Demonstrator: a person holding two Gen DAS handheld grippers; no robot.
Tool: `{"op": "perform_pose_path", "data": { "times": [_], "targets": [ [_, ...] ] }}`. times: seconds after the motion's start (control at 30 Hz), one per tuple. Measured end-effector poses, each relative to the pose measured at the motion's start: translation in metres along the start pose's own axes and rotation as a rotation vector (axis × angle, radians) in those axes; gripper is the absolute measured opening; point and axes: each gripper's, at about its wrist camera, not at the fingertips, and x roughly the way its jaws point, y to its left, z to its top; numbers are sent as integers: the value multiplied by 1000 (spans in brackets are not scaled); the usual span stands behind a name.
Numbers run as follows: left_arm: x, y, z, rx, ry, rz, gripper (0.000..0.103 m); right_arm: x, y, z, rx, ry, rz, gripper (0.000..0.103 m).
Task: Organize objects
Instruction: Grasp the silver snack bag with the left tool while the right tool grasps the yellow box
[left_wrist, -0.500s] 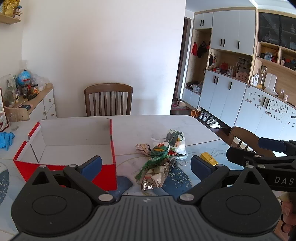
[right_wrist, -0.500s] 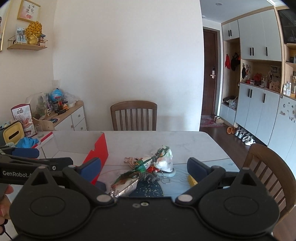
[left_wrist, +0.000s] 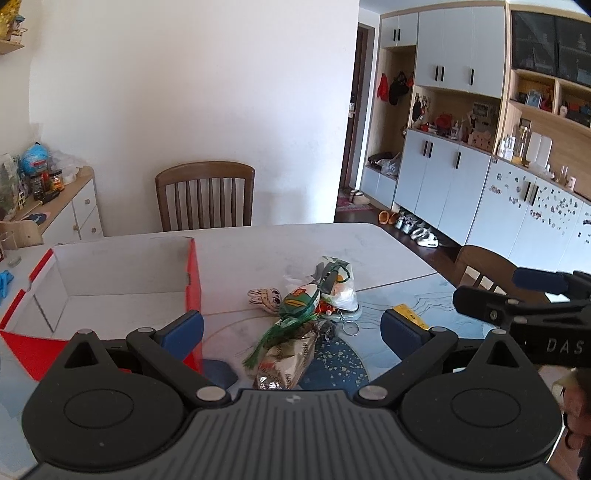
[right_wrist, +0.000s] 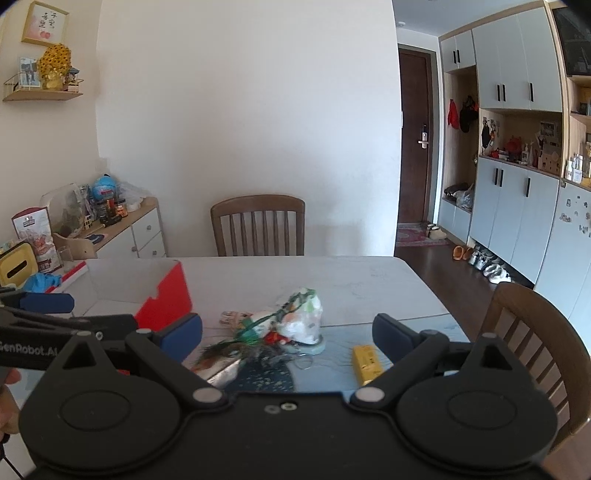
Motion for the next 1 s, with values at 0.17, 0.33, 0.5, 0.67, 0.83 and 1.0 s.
{"op": "perform_pose_path", "data": {
  "times": [0.17,0.33,0.5,0.67,0.83,1.0],
  "targets": [
    [28,-12,-1,11,50,13,103,22,-26,-2,-16,29,-3,95],
    [61,-16,-8,14,109,21,103,49,-47,-9,-40,71,-16,94],
    [91,-20,-16,30,148,41,103,83,-63,-18,-69,134,-29,90],
    [123,-18,-25,36,214,49,103,120,-76,-31,-86,214,-33,82],
    [148,-18,-36,59,255,84,102,150,-86,-42,-97,273,-33,78],
    [162,-18,-40,52,271,95,101,175,-95,-51,-109,317,-36,75]
  ]
}}
